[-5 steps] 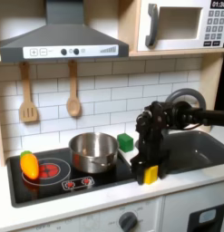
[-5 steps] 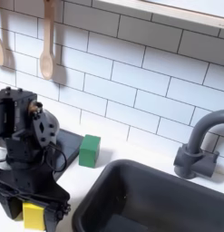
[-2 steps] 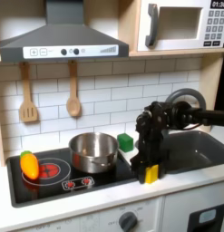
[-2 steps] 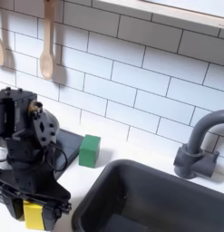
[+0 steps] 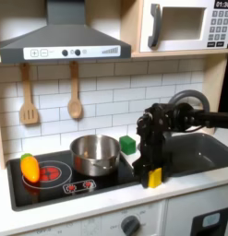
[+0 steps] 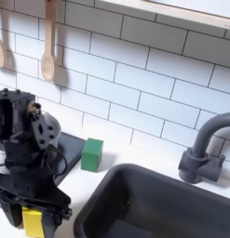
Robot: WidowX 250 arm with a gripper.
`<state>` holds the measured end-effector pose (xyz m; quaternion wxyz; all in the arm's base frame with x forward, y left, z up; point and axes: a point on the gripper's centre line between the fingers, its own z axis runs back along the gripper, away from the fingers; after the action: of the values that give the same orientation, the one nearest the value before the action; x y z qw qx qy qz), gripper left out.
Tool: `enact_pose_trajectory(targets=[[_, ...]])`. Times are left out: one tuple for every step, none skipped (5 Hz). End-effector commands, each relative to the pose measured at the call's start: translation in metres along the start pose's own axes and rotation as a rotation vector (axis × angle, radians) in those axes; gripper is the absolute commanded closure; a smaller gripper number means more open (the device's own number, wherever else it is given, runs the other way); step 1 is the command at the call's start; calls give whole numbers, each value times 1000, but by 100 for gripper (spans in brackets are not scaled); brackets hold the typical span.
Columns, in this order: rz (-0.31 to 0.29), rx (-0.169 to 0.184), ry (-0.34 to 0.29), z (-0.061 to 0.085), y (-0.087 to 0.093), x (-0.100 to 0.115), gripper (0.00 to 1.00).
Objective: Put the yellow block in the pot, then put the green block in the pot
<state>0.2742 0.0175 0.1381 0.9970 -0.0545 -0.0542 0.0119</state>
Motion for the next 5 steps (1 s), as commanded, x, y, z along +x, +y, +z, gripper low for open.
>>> enact_pose_trajectory(targets=[[3,-52,-67,38,2,3,100],[20,-84,-86,53,8,5,100],[42,-102,-99,65,18,14,100],[56,-97,-128,76,30,30,100],[64,-99,-115,76,37,43,100]])
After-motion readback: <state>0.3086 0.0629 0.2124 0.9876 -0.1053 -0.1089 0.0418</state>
